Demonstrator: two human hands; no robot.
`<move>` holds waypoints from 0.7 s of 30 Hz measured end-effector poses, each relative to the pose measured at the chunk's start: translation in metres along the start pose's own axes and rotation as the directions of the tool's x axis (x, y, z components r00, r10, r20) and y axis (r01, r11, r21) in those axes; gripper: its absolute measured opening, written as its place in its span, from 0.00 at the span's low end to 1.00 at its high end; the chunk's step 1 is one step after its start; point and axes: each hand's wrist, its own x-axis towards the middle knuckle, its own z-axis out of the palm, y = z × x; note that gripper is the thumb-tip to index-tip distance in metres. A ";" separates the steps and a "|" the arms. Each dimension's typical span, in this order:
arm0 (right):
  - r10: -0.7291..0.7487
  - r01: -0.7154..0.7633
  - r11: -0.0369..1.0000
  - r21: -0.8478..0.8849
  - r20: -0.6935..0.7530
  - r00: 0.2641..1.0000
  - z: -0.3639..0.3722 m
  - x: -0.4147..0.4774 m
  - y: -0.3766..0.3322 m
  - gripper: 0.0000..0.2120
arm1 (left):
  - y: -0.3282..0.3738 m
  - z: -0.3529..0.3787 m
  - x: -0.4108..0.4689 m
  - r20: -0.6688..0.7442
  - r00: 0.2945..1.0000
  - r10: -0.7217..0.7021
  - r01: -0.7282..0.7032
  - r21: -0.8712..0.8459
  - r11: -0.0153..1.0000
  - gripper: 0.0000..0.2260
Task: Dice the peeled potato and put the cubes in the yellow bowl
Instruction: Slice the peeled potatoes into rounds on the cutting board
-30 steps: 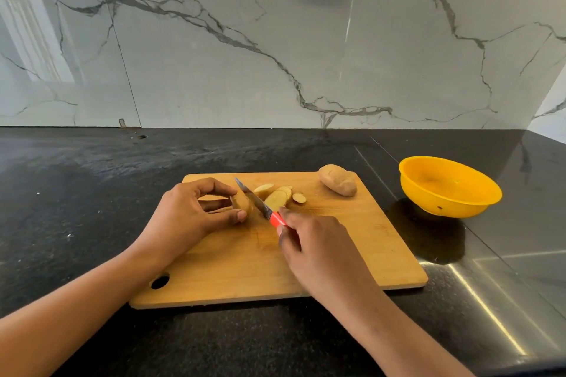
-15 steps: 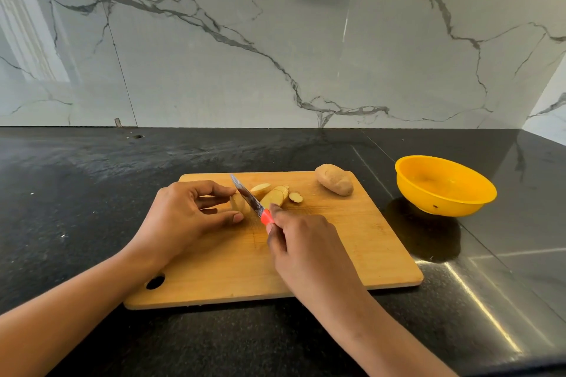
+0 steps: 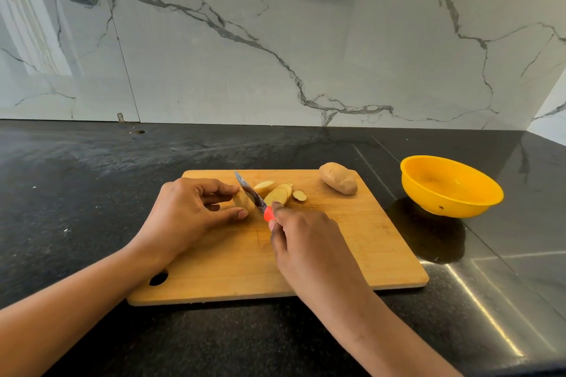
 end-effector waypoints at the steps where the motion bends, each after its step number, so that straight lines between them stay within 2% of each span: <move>1: -0.004 0.004 1.000 -0.004 0.000 1.000 0.000 0.000 0.000 0.20 | 0.000 0.000 0.000 0.000 1.000 -0.004 0.004 -0.004 1.000 0.20; 9: -0.021 0.021 0.998 -0.059 -0.005 1.000 0.007 0.004 -0.001 0.21 | 0.001 0.001 0.000 -0.008 1.000 -0.008 0.008 -0.004 1.000 0.21; 14: -0.030 0.041 0.988 -0.150 0.073 0.997 0.007 0.016 -0.006 0.18 | 0.002 -0.001 0.000 -0.002 1.000 -0.001 0.001 0.032 0.999 0.20; 21: -0.034 0.053 0.979 -0.198 0.102 0.994 -0.003 0.009 -0.015 0.17 | 0.004 0.000 -0.001 -0.003 1.000 0.014 -0.014 0.007 1.000 0.21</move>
